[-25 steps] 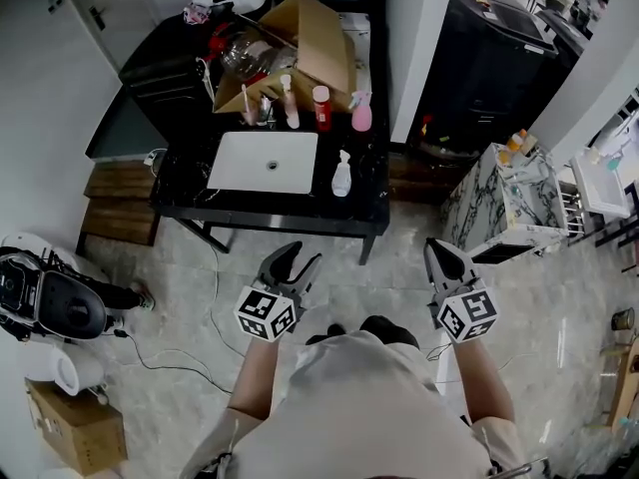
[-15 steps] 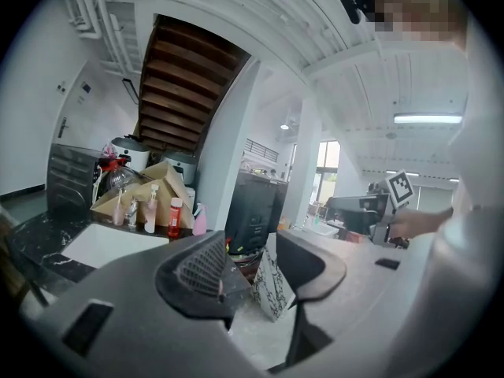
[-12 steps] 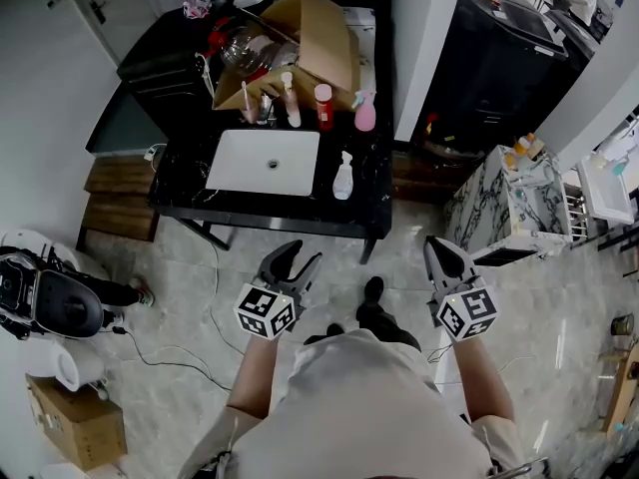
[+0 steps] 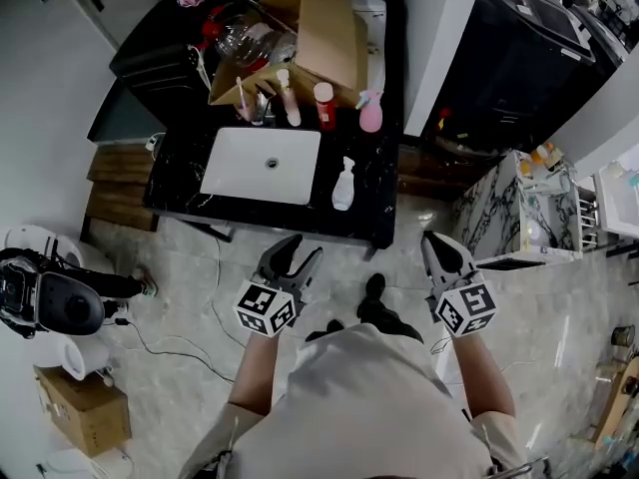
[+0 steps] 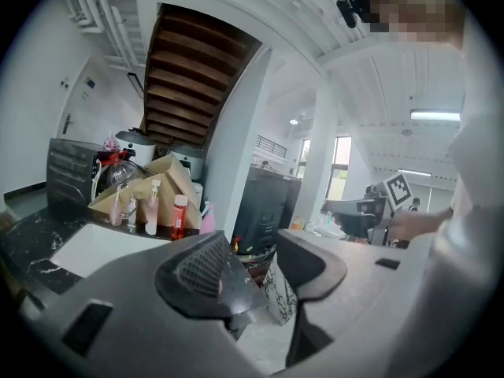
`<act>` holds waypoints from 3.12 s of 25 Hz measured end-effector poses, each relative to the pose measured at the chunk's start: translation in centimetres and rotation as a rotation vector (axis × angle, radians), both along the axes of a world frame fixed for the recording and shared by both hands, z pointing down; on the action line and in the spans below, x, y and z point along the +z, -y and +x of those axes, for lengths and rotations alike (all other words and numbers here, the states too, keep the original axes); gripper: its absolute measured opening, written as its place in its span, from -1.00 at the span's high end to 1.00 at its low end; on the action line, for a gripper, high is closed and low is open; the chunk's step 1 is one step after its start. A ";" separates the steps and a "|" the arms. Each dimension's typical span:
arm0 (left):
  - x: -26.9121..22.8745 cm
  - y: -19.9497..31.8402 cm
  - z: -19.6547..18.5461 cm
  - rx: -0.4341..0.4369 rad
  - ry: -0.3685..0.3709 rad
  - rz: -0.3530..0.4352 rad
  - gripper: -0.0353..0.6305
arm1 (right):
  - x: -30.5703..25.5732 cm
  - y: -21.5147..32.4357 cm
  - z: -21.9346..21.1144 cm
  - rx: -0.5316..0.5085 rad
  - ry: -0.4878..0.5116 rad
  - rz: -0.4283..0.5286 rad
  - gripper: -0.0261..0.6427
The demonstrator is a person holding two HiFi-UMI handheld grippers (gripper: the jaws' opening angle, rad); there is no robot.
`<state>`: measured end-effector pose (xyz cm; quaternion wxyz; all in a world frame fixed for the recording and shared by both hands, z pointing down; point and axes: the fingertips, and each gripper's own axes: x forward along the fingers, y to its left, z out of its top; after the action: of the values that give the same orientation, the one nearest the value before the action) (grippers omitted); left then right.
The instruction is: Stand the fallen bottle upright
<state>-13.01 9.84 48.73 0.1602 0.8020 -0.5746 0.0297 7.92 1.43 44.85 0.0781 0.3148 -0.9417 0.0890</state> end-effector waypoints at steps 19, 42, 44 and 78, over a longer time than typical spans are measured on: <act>2.6 13.3 0.8 -0.066 0.059 -0.094 0.25 | 3.9 15.6 -2.5 -0.135 0.010 -0.095 0.82; 5.8 21.6 1.5 -0.104 0.094 -0.211 0.18 | 8.0 22.5 -4.1 -0.229 0.009 -0.196 0.82; 6.3 22.3 1.3 -0.092 0.093 -0.221 0.16 | 8.2 22.5 -4.5 -0.224 0.004 -0.199 0.82; 30.2 28.0 -2.1 0.064 0.159 -0.840 0.03 | 15.8 21.6 -6.0 0.055 -0.125 -0.330 0.82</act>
<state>-15.06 -18.19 78.90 0.4273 0.6796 -0.4980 0.3278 1.92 -20.17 60.63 0.1848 0.3282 -0.8987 0.2247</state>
